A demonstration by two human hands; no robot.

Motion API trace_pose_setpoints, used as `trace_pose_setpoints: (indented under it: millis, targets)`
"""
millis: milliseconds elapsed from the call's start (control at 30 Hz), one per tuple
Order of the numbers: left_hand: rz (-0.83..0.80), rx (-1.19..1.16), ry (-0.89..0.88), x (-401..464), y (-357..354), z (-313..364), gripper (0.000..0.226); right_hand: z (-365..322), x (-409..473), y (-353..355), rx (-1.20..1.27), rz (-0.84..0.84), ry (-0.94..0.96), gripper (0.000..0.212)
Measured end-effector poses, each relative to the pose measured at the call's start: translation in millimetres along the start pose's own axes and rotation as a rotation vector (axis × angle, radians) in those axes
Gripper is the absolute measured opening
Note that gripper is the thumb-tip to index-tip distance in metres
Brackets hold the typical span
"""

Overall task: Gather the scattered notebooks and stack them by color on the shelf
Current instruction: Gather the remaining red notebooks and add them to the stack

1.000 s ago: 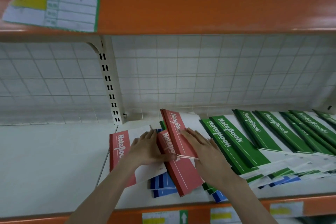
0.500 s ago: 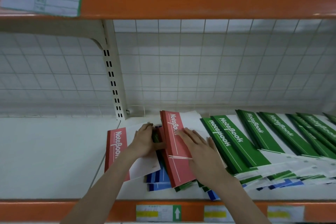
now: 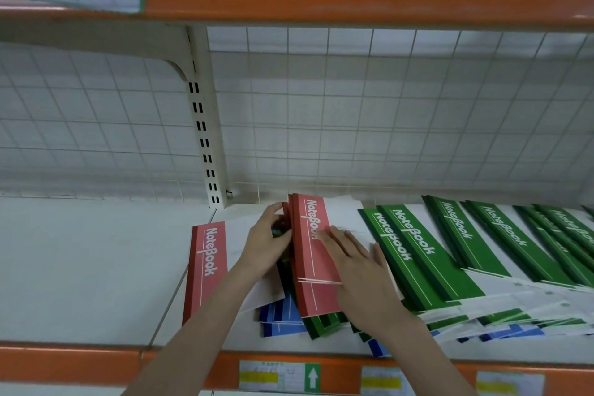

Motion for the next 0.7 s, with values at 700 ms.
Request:
trace_pose_setpoints:
  millis: [700]
  targets:
    - [0.11, -0.246, 0.115, -4, 44, -6, 0.031, -50, 24, -22, 0.217, -0.039, 0.114, 0.088]
Point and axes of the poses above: each hand's wrist, its own x-axis towards the middle knuckle, its own y-axis out of the back of the hand, z = x × y, the point moved 1 cm from there along x, towards the middle knuckle, and after that the axes turned 7 degrees about x, right-handed, at the moved point
